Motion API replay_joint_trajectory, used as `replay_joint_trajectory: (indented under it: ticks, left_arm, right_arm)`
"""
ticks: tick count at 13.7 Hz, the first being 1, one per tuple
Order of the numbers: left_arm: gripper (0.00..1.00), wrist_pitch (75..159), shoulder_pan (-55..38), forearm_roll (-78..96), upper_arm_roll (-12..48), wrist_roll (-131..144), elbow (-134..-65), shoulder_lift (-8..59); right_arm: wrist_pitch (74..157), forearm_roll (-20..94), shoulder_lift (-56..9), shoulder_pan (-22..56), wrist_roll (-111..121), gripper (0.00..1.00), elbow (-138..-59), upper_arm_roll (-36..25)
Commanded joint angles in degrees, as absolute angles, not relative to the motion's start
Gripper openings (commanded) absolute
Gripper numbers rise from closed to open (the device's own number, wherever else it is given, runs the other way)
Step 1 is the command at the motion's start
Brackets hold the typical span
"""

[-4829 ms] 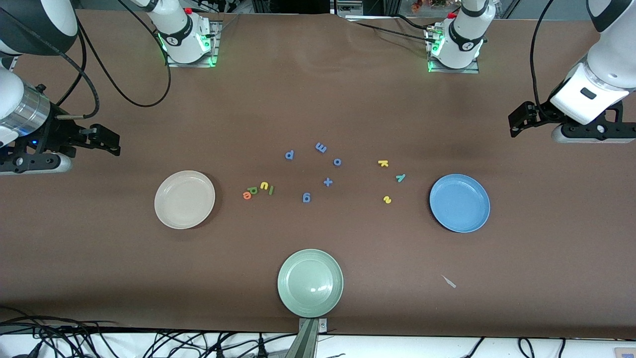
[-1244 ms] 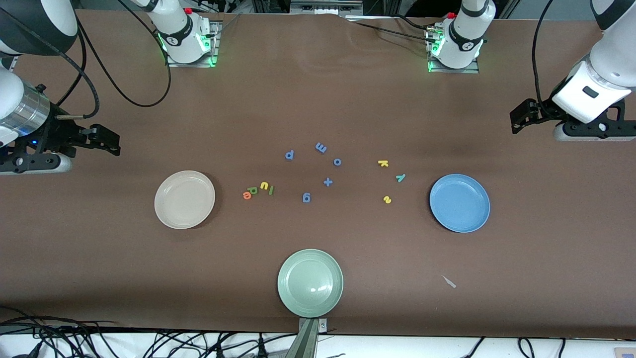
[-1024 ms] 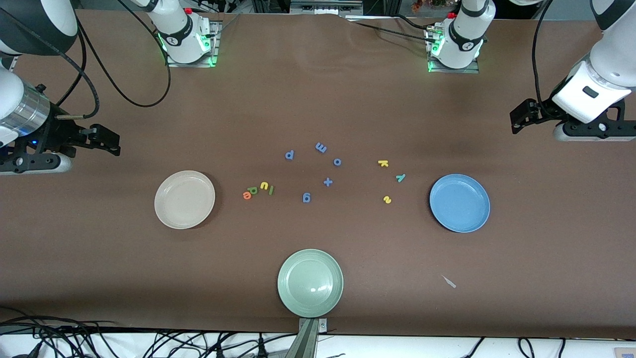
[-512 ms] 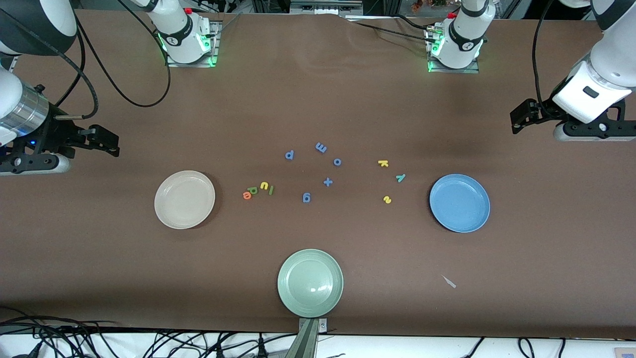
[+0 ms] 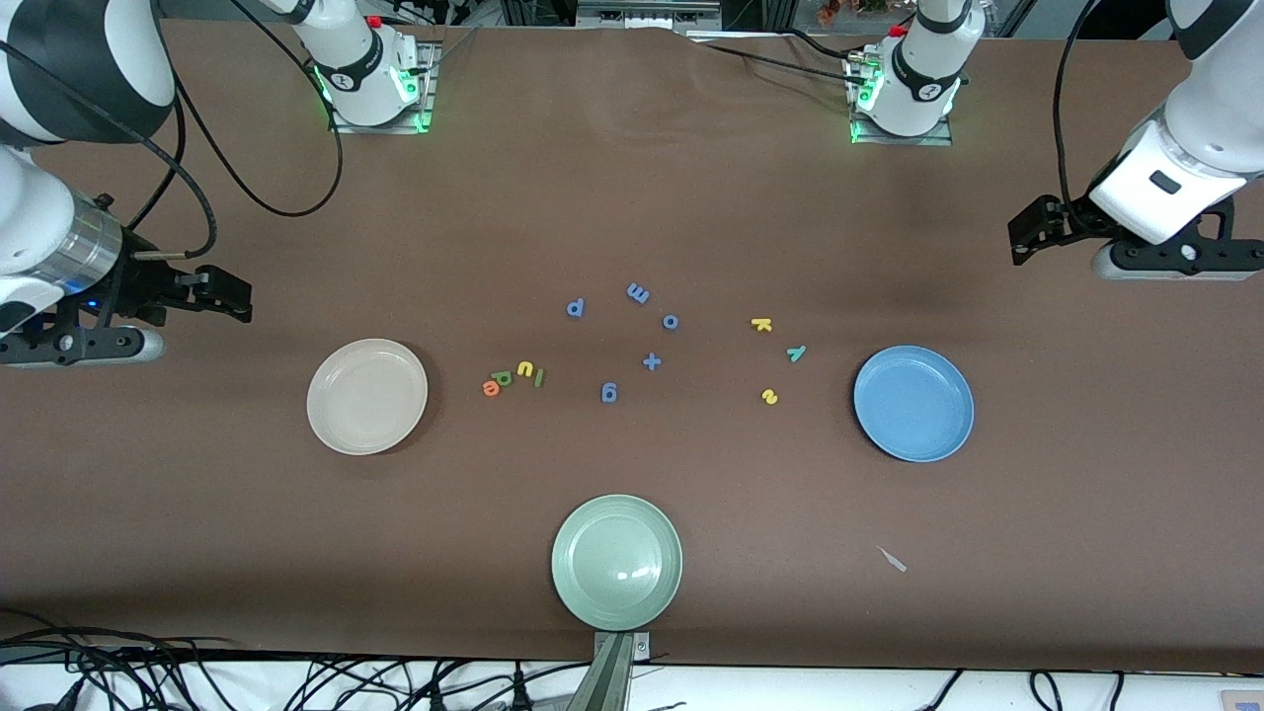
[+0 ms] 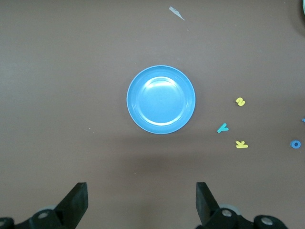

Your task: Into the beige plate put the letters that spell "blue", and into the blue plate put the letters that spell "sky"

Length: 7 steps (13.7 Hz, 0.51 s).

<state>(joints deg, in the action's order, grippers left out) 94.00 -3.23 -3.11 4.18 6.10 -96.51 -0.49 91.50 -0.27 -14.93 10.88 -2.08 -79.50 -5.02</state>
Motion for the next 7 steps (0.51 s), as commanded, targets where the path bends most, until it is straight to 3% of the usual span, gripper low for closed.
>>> replay_joint_trajectory:
  ticks: [1, 7]
  left_arm:
    - [1.00, 92.72, -3.34, -1.76, 4.57, 5.19, -95.10, 1.58]
    - [1.00, 93.34, -7.81, -1.05, 6.77, 4.92, -93.53, 8.85]
  right_arm:
    - [91.32, 0.00, -14.33, 10.99, -1.50, 1.00, -81.21, -4.83]
    - [97.01, 4.83, -15.63, 11.95, -2.37, 1.00, -85.50, -2.73]
